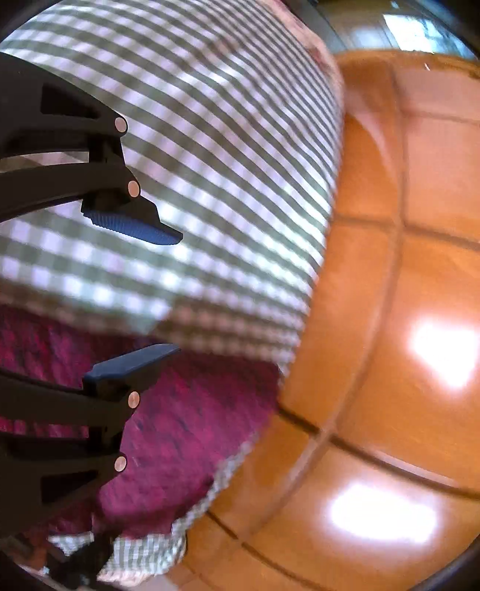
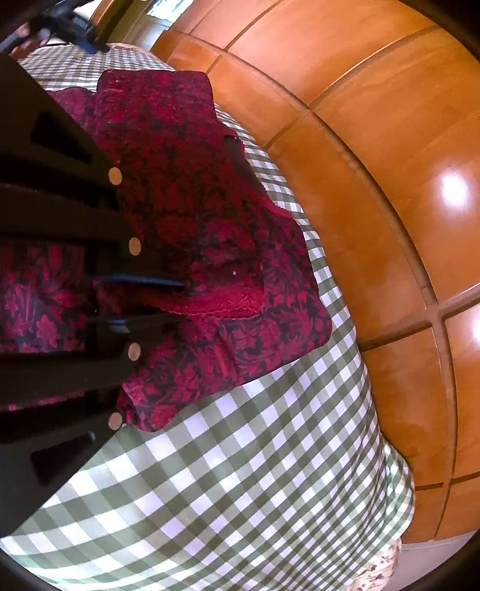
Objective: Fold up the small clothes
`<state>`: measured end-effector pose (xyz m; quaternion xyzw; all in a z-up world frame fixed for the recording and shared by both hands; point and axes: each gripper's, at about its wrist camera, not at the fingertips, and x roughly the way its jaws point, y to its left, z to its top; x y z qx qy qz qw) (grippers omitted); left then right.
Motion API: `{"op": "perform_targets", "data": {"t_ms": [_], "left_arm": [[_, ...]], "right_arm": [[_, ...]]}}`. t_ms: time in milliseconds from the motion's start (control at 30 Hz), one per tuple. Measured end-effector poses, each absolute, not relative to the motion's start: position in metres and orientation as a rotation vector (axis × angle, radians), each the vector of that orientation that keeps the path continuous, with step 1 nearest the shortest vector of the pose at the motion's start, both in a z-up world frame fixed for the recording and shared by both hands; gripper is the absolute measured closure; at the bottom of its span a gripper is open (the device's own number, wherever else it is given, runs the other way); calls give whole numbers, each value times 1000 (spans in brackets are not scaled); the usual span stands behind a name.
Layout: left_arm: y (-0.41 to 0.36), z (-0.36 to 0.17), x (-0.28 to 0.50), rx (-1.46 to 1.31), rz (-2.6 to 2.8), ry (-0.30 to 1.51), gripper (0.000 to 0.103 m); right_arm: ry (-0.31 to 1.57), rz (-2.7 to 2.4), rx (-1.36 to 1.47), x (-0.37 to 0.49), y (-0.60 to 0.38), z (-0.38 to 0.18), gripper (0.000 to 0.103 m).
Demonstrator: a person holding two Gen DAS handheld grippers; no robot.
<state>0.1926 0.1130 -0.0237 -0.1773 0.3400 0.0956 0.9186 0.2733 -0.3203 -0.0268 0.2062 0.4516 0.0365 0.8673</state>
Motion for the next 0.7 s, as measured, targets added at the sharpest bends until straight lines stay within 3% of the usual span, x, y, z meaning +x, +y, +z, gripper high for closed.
{"op": "perform_targets", "data": {"t_ms": [67, 133, 267, 400, 500, 700], "left_arm": [[100, -12, 205, -331, 125, 683, 50], [84, -5, 223, -284, 61, 671, 60], [55, -4, 264, -215, -9, 684, 60], [40, -24, 306, -191, 5, 776, 60], [49, -67, 335, -209, 94, 918, 68], [45, -65, 312, -175, 116, 862, 68]], "right_arm": [[945, 75, 438, 268, -321, -26, 89], [948, 76, 436, 265, -321, -25, 88], [959, 77, 425, 278, -318, -27, 88], [968, 80, 418, 284, -318, -29, 87], [980, 82, 393, 289, -315, -33, 87], [983, 79, 360, 292, -308, -35, 83]]}}
